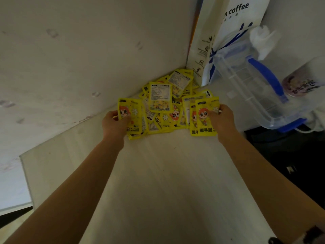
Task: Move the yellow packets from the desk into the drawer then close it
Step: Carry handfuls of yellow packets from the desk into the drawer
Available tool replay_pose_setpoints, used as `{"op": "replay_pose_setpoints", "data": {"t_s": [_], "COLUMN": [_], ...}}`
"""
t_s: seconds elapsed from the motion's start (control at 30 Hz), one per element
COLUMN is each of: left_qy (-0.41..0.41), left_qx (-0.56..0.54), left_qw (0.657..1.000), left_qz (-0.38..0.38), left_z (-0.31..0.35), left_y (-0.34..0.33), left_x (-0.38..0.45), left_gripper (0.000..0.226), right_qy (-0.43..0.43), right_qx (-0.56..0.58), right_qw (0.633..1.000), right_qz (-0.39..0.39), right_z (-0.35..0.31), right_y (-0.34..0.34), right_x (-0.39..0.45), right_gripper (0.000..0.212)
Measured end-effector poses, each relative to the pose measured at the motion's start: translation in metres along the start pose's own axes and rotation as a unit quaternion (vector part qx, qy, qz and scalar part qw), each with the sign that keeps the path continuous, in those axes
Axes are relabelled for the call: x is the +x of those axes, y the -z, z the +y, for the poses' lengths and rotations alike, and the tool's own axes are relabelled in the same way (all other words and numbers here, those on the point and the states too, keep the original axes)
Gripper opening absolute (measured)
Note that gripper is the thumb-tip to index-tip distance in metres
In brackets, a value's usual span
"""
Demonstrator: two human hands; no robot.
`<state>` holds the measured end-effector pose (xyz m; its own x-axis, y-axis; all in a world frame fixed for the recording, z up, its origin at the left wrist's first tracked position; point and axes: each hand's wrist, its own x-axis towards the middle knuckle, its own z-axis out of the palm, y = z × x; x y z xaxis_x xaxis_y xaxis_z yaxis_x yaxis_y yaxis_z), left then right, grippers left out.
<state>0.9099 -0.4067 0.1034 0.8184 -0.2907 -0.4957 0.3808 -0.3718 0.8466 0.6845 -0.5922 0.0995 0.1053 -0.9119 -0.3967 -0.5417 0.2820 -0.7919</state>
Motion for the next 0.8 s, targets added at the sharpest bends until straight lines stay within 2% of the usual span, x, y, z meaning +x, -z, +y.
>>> {"op": "replay_pose_setpoints", "data": {"t_s": [0.2, 0.27, 0.37, 0.47, 0.57, 0.8], "left_qy": [0.011, 0.018, 0.023, 0.024, 0.004, -0.034], "left_qx": [-0.039, -0.036, -0.008, 0.000, 0.027, 0.124], "left_qw": [0.998, 0.996, 0.993, 0.989, 0.991, 0.988], "left_qz": [-0.055, -0.082, -0.118, -0.143, -0.132, -0.091], "left_z": [0.022, 0.029, 0.036, 0.042, 0.045, 0.040], "left_y": [-0.017, -0.029, -0.049, -0.067, -0.081, -0.096], "left_x": [0.000, 0.002, 0.008, 0.012, 0.018, 0.028], "left_gripper": [0.041, 0.044, 0.031, 0.026, 0.018, 0.019], "right_qy": [-0.018, -0.039, -0.075, -0.087, -0.083, -0.037], "right_qx": [0.050, 0.047, 0.075, 0.092, 0.076, -0.012], "right_qw": [0.998, 0.997, 0.991, 0.987, 0.991, 0.998], "right_qz": [-0.023, -0.053, -0.084, -0.096, -0.074, -0.042], "right_z": [0.002, -0.002, -0.008, -0.011, -0.012, -0.006], "right_y": [0.017, 0.017, 0.016, 0.011, 0.005, -0.008], "right_x": [-0.010, -0.009, -0.006, 0.003, 0.013, 0.029], "right_gripper": [0.039, 0.026, 0.010, 0.009, 0.012, 0.020]}}
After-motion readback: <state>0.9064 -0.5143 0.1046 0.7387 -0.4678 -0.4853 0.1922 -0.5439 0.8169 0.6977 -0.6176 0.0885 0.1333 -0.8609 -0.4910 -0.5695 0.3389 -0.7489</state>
